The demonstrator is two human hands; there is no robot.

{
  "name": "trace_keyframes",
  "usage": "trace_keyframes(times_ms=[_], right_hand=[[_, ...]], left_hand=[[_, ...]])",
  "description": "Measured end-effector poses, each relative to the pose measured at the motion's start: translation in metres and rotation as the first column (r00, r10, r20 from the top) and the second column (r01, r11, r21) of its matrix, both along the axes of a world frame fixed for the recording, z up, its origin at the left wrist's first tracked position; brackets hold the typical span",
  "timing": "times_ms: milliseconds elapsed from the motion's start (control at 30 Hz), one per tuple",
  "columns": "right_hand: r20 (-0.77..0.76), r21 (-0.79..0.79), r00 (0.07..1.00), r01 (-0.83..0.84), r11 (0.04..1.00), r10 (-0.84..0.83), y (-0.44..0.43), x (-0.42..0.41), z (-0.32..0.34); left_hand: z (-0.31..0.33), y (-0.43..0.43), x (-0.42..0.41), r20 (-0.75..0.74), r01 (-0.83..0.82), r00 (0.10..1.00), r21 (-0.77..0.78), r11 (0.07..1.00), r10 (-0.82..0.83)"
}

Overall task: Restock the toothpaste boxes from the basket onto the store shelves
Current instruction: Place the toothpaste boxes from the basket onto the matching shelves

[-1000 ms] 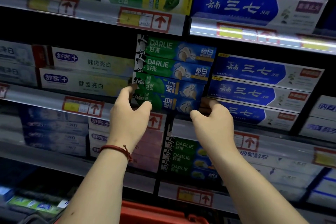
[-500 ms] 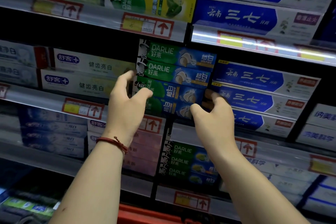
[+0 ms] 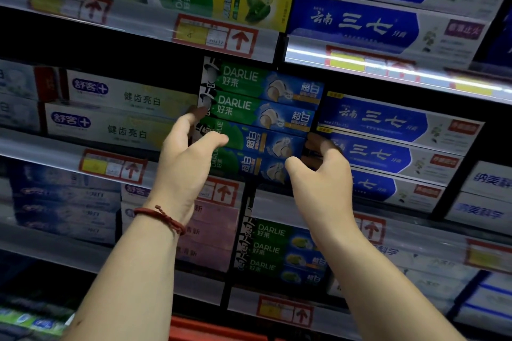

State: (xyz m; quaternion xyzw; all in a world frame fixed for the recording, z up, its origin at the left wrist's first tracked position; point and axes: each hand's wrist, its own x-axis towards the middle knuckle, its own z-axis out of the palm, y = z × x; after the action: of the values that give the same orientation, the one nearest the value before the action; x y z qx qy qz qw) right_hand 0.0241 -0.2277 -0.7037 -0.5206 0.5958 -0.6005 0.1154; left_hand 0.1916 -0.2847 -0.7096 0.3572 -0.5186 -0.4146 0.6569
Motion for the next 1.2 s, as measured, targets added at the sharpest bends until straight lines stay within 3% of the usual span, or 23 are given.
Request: trace_keyframes(times_ms=[767,1200], right_hand=[[0.023,-0.088,0.999,-0.043,0.995,0.045,-0.002,0.001,0.028],[0.129,-0.100,0.989,-0.054,0.994,0.066,-0.007,0.008,0.033]], left_hand=[[0.012,0.001,-0.006,-0.024,-0.018,1.000,-0.116,0.993,0.016],[0.015,-0.010,-0.006,-0.054,-0.032,0.998,-0.125,0.992,0.025]])
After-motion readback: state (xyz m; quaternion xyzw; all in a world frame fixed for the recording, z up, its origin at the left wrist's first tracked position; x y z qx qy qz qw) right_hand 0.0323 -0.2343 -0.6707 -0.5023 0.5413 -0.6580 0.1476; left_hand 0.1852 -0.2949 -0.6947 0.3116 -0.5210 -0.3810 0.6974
